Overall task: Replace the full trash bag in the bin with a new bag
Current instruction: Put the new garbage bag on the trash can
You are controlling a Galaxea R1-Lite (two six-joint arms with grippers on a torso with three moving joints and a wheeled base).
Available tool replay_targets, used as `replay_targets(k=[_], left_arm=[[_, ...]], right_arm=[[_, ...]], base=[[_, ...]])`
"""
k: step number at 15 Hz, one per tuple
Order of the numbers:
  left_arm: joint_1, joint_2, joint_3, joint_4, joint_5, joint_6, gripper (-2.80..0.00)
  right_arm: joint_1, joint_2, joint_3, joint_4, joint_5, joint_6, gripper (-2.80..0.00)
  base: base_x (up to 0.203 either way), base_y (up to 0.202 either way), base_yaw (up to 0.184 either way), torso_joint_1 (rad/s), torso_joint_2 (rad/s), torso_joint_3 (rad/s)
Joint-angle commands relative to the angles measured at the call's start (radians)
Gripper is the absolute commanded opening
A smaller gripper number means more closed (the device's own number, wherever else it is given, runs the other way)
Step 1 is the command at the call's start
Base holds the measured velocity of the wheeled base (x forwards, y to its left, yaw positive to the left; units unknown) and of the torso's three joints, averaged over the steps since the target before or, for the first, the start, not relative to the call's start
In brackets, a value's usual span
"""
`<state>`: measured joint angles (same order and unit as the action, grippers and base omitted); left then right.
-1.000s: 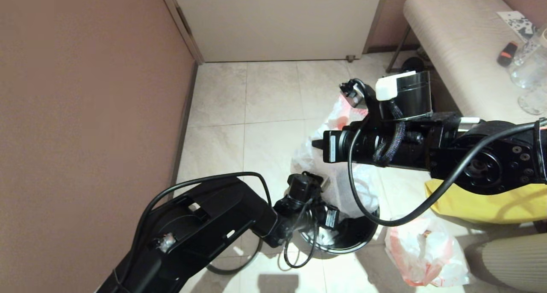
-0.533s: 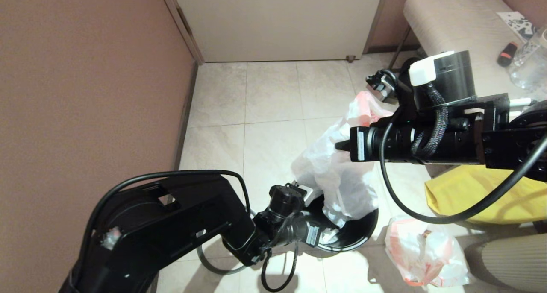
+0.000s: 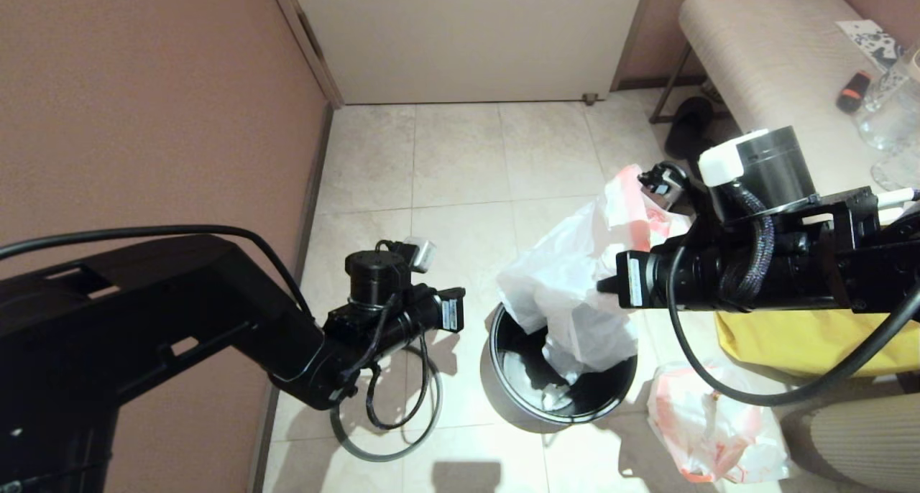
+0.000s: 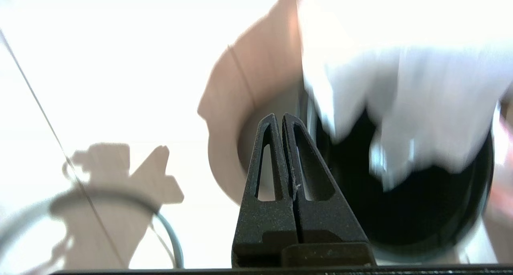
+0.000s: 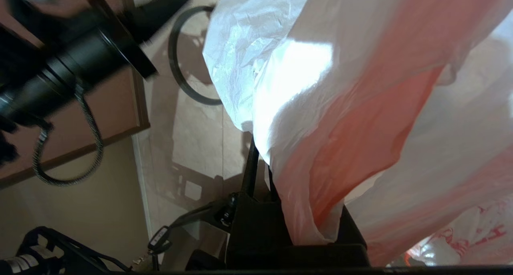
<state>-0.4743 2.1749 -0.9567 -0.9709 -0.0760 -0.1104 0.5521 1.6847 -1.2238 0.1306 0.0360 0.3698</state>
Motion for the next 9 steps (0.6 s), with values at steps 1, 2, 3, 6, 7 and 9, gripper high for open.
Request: replay_targets(k=[1,2,3,6,7,9], left_arm=[[0.021,0.005,-0.064,-0.007,-0.001,-0.003,-2.80],[0.022,0.039,-0.096,-0.009,-0.002,-0.006,-2.80],[0.018,0.072,-0.117,-0.014,-0.001,-0.014,-2.80],[-0.002,0.116,-0.142,-0.044,-0.004,-0.129,-2.80],[-0.015,0.116,-0.145,-0.047,-0.005,-0.158,-2.80],[-0.038,0.118,-0.158,-0.070,-0.008,-0.234,-2.80]], right_arm=[[-0.001,0.011,0.045,0.011,-0.002,0.000,-2.80],[0.000,0.010,0.054,0.030,-0.020,-0.002,-2.80],[0.003,-0.002,0.057,0.073,-0.052,-0.002,-2.80],[0.022,-0.054,0.062,0.256,-0.074,0.004,-2.80],[0.053,-0.078,0.072,0.300,-0.075,0.013,-2.80],[0.145,-0.103,0.089,0.362,-0.089,0.049,-2.80]], base=[[0.000,0.000,0.000,0.000,0.00,0.000],[0.000,0.000,0.000,0.000,0.00,0.000],[0.000,0.000,0.000,0.000,0.00,0.000],[0.000,0.000,0.000,0.000,0.00,0.000],[0.000,0.000,0.000,0.000,0.00,0.000],[0.000,0.000,0.000,0.000,0.00,0.000]])
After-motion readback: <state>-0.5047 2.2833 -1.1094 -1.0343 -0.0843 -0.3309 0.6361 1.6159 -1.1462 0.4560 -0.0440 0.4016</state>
